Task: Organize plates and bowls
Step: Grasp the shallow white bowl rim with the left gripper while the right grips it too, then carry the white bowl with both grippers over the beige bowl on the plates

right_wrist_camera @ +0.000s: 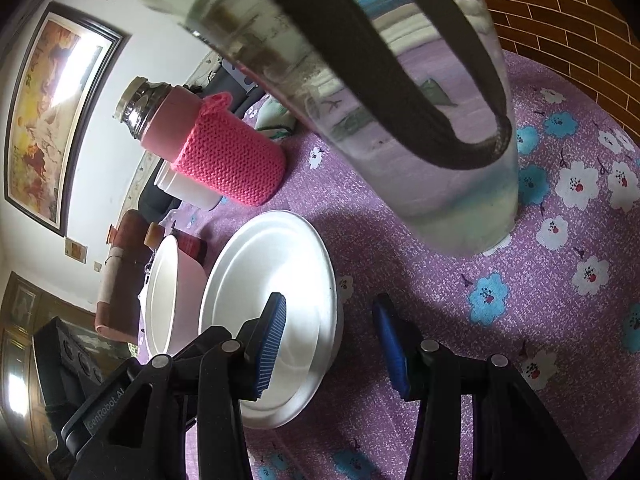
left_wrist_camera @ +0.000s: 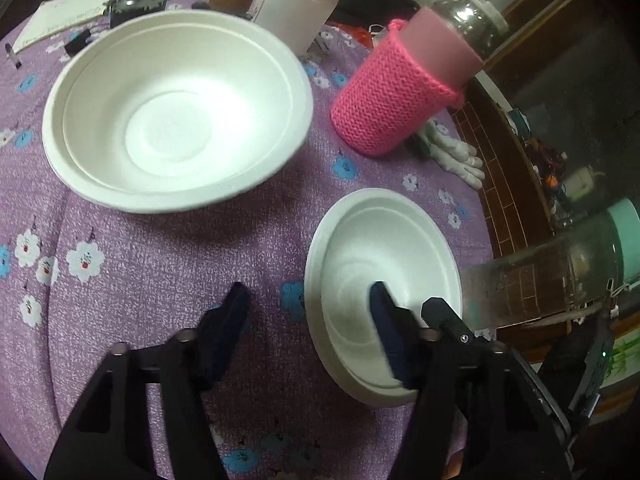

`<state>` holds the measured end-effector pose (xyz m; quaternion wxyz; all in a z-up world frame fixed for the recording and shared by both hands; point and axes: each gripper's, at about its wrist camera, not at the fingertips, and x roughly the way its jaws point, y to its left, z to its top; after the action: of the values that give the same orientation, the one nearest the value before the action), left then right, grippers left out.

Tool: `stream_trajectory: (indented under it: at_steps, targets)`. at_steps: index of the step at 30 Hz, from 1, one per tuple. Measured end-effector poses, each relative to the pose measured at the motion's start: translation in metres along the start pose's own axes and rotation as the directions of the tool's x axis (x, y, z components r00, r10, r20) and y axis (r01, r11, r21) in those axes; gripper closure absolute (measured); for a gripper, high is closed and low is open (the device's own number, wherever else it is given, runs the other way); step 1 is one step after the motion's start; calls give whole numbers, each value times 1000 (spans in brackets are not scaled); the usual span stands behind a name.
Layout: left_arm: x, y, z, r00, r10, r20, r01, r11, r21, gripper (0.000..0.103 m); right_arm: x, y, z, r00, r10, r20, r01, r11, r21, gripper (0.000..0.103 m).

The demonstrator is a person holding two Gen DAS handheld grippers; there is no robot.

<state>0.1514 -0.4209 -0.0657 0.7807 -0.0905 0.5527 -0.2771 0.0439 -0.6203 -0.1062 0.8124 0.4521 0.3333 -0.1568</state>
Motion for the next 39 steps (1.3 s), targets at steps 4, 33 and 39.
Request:
stream_trajectory:
  at_steps: [4,33,39]
  targets:
    - [0,2,-1,1000,-7,-7,7,1000,9,85,3,-1,0,1000,-1,-8,1,1000,1,73]
    - [-119,73,-60,991,100,86,-100,995,-9,96,-19,63,-78,987,102,-123,-114,989,-95,94]
    - [-191,130,-92,972,169,166,-163,985,-53,95,-20,123,-142,968,145,-203,-181,968,-176,94]
